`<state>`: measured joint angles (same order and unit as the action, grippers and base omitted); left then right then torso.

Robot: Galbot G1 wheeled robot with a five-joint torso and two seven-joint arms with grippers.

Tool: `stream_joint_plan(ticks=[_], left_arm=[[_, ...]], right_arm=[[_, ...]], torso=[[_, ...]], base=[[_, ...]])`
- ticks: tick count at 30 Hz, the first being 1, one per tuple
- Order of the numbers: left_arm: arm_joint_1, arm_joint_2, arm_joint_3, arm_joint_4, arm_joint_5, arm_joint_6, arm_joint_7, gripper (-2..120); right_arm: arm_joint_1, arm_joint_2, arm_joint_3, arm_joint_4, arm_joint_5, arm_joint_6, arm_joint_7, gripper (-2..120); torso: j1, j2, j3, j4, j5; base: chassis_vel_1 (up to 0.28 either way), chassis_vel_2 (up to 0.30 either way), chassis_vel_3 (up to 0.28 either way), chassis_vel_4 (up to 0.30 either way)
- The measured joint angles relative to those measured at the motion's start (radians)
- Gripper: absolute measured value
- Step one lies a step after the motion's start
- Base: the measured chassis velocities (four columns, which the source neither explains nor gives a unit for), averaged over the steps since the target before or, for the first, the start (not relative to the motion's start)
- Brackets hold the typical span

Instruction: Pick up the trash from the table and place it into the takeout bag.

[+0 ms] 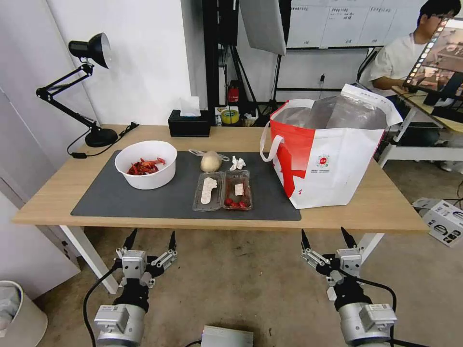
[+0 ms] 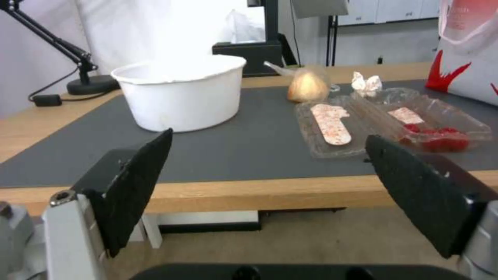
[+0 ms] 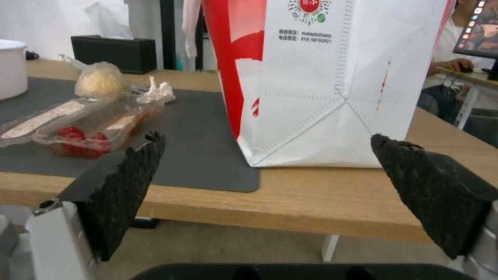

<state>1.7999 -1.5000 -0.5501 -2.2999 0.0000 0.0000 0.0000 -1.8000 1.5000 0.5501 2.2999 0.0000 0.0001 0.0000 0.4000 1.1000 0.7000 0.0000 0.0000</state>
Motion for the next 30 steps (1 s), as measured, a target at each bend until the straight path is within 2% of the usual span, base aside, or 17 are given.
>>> stream_joint_plan(ticks=[21, 23, 24, 27, 30], left_arm=[[-0.006, -0.003, 0.001, 0.000, -0.006, 0.010, -0.002, 100], [-0.036, -0.024, 0.008, 0.004, -0.034, 0.063, -0.016, 100], [-0.036, -0.024, 0.008, 0.004, -0.034, 0.063, -0.016, 100], [-0.113, -0.079, 0.031, 0.020, -0.104, 0.195, -0.049, 100], [-0.118, -0.084, 0.034, 0.038, -0.107, 0.199, -0.053, 100]], right_arm=[[0.003, -0.001, 0.008, 0.003, 0.002, -0.019, 0.000, 100], [0.016, -0.006, 0.033, 0.016, 0.013, -0.073, 0.002, 100], [0.016, -0.006, 0.033, 0.016, 0.013, -0.073, 0.002, 100], [0.046, -0.016, 0.089, 0.046, 0.039, -0.200, 0.007, 100], [0.047, -0.017, 0.092, 0.047, 0.040, -0.204, 0.007, 100]], torso=[[0.000, 0.000, 0.000, 0.0000, 0.0002], [0.000, 0.000, 0.000, 0.0002, 0.0001], [0.000, 0.000, 0.000, 0.0002, 0.0001], [0.000, 0.000, 0.000, -0.0002, 0.0000], [0.000, 0.000, 0.000, 0.0000, 0.0005]], base=[[0.000, 0.000, 0.000, 0.000], [0.000, 0.000, 0.000, 0.000], [0.000, 0.000, 0.000, 0.000], [0.000, 0.000, 0.000, 0.000], [0.000, 0.000, 0.000, 0.000]])
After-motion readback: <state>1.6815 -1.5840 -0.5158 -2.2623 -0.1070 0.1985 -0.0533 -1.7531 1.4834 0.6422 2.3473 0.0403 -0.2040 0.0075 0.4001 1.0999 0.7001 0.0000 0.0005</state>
